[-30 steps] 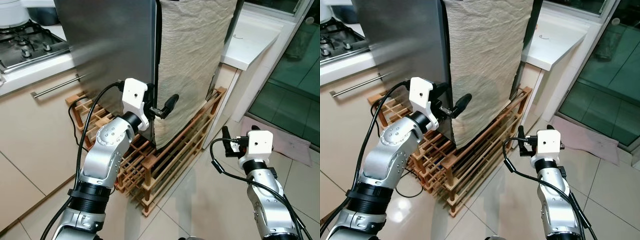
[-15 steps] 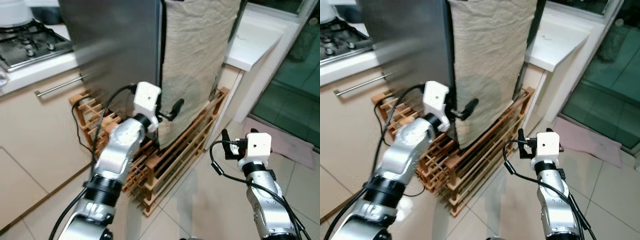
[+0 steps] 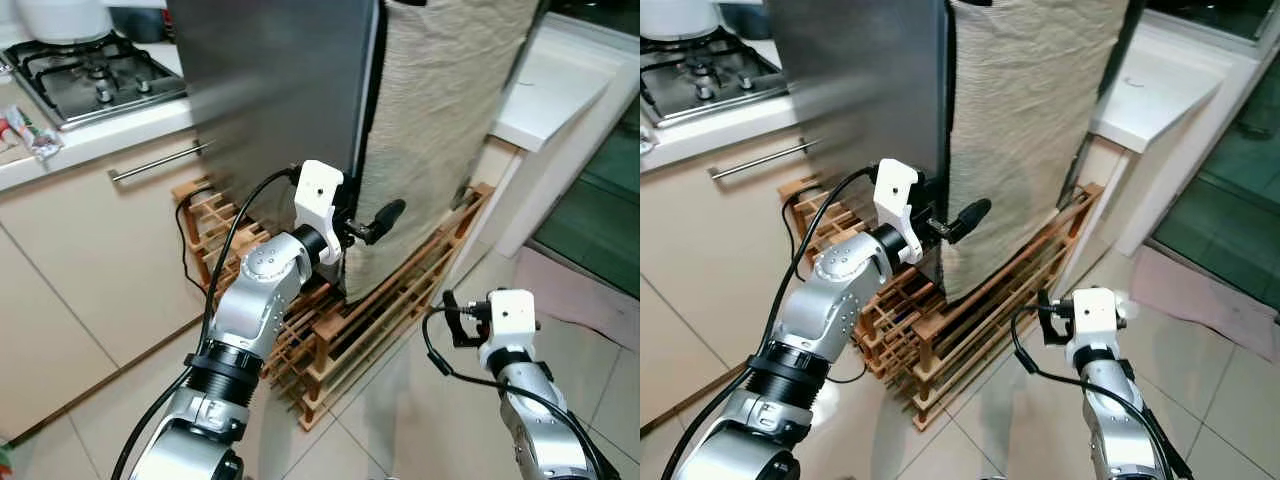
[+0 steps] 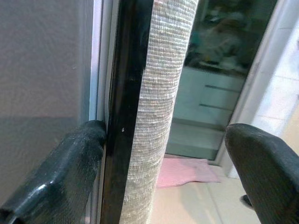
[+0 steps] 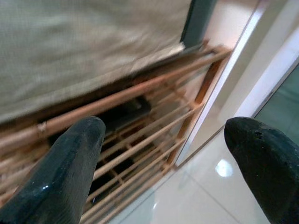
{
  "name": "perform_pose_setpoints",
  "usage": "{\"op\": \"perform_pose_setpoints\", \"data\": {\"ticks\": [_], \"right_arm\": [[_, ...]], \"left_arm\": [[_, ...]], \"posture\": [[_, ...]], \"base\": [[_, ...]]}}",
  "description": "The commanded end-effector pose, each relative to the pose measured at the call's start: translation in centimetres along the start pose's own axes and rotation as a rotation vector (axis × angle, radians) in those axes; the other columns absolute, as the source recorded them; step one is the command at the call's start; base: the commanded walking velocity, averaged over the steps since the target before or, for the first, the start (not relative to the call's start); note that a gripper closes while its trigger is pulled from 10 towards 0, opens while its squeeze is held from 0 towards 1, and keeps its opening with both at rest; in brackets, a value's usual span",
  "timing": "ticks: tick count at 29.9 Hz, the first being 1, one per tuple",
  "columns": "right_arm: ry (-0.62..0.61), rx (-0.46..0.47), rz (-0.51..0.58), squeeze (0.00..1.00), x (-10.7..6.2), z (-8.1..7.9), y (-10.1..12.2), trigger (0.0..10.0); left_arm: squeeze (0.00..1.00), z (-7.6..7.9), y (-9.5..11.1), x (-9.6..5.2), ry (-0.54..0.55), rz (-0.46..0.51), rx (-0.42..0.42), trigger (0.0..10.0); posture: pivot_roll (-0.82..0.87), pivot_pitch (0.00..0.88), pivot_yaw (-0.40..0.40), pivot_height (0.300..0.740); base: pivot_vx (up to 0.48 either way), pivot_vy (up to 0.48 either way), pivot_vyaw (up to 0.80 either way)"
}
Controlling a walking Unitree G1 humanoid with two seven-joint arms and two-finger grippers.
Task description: Restocking fridge
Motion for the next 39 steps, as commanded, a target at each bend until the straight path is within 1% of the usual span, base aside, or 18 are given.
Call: {"op": "perform_pose_setpoints", "data": {"ticks": [1,5,10,12,13,14,18,19,23,27,28,29,30,31,33,34,36,39], "right_arm": [[0.01,-0.019,-0.033,0.0,0.0,0.5,-0.5,10.0],[0.02,-0.019,-0.05,0.0,0.0,0.7,-1.0,10.0],[0.022,-0.017,-0.107,0.0,0.4,1.5,-2.7,10.0],[0.006,-0.016,-0.151,0.0,0.0,2.5,-3.9,10.0],[0.006,-0.016,-0.151,0.0,0.0,2.5,-3.9,10.0],[-0.009,-0.015,-0.179,0.0,-0.3,3.3,-4.7,10.0],[-0.024,-0.007,-0.192,0.0,-0.7,4.0,-5.2,10.0],[-0.024,-0.006,-0.191,0.0,-0.7,4.0,-5.2,10.0],[0.084,-0.009,-0.195,0.0,-0.1,1.3,-5.7,10.0],[0.148,-0.046,-0.409,0.0,-2.2,1.9,-9.0,10.0],[0.14,-0.063,-0.447,0.0,-2.7,2.2,-9.6,10.0],[0.099,-0.074,-0.57,0.0,-4.5,3.2,-11.6,10.0],[0.099,-0.074,-0.57,0.0,-4.5,3.2,-11.6,10.0],[0.075,-0.081,-0.641,0.0,-5.7,3.6,-12.7,10.0],[0.07,-0.09,-0.653,0.0,-6.0,3.7,-12.9,10.0],[0.054,-0.095,-0.689,0.0,-6.6,3.6,-13.6,10.0],[0.052,-0.094,-0.706,0.0,-6.9,3.4,-13.9,10.0],[0.076,-0.107,-0.677,0.0,-6.0,2.2,-13.6,10.0]], "left_arm": [[0.0,3.9,4.1,0.9,-0.27,0.157,0.04,10.0],[0.0,4.4,4.1,0.3,-0.354,0.149,0.021,10.0],[0.0,4.0,4.5,-0.7,-0.408,0.157,-0.031,10.0],[0.0,3.7,4.4,-0.7,-0.378,0.147,0.002,10.0],[0.0,3.7,4.4,-0.7,-0.378,0.147,0.002,10.0],[0.0,3.2,3.9,-0.5,-0.319,0.125,0.033,10.0],[0.0,2.9,3.2,-0.6,-0.272,0.103,0.011,10.0],[0.0,2.9,3.2,-0.7,-0.275,0.104,0.002,10.0],[0.0,2.7,3.2,-1.5,-0.256,0.111,-0.053,10.0],[0.0,2.0,2.7,-2.2,-0.212,0.099,-0.079,10.0],[0.0,1.9,2.5,-2.4,-0.205,0.093,-0.081,10.0],[0.0,1.5,2.2,-2.9,-0.181,0.081,-0.083,10.0],[0.0,1.5,2.2,-2.9,-0.181,0.081,-0.083,10.0],[0.0,1.1,2.0,-3.3,-0.16,0.07,-0.086,10.0],[0.0,0.9,1.9,-3.4,-0.154,0.067,-0.087,10.0],[0.0,0.1,1.5,-3.9,-0.107,0.047,-0.081,10.0],[0.0,-0.4,1.2,-4.2,-0.069,0.033,-0.079,10.0],[0.0,-1.6,0.7,-4.3,0.007,0.008,-0.061,10.0]], "posture": [[-0.1,0.0,-0.032,0.74],[-0.1,0.0,-0.033,0.74],[-0.1,0.0,-0.035,0.74],[-0.1,0.0,-0.037,0.74],[-0.1,0.0,-0.037,0.74],[-0.1,0.0,-0.036,0.74],[-0.1,0.0,-0.035,0.74],[-0.1,0.0,-0.035,0.74],[-0.1,0.0,-0.033,0.74],[-0.09,0.0,-0.034,0.74],[-0.09,0.0,-0.034,0.74],[-0.09,0.0,-0.033,0.74],[-0.09,0.0,-0.033,0.74],[-0.09,0.0,-0.032,0.74],[-0.09,0.0,-0.031,0.74],[-0.08,0.0,-0.027,0.74],[-0.08,0.0,-0.026,0.74],[-0.08,0.0,-0.018,0.74]], "base": [[0.0,0.0,0.0],[0.0,0.0,0.0],[0.0,0.0,0.0],[0.0,0.0,0.0],[0.0,0.0,0.0],[0.0,0.0,0.0],[0.0,0.0,0.0],[0.0,0.0,0.0],[0.0,0.0,0.0],[0.0,0.0,0.0],[0.0,0.0,0.0],[0.0,0.0,0.0],[0.0,0.0,0.0],[0.0,0.0,0.0],[0.0,0.0,0.0],[0.0,0.0,0.0],[0.0,0.0,0.0],[0.0,0.0,0.0]]}}
Point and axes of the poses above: a point about 5 cm out from each wrist's last joint towards the gripper, its own x axis pointing out of the wrist towards the gripper, its own y axis along the axis of the wrist's last joint, z = x × y, the point moved 2 cm from there along x, pointing out of the wrist towards the gripper, and after that the axes turned 8 degrees about x, right-handed, at the moved point
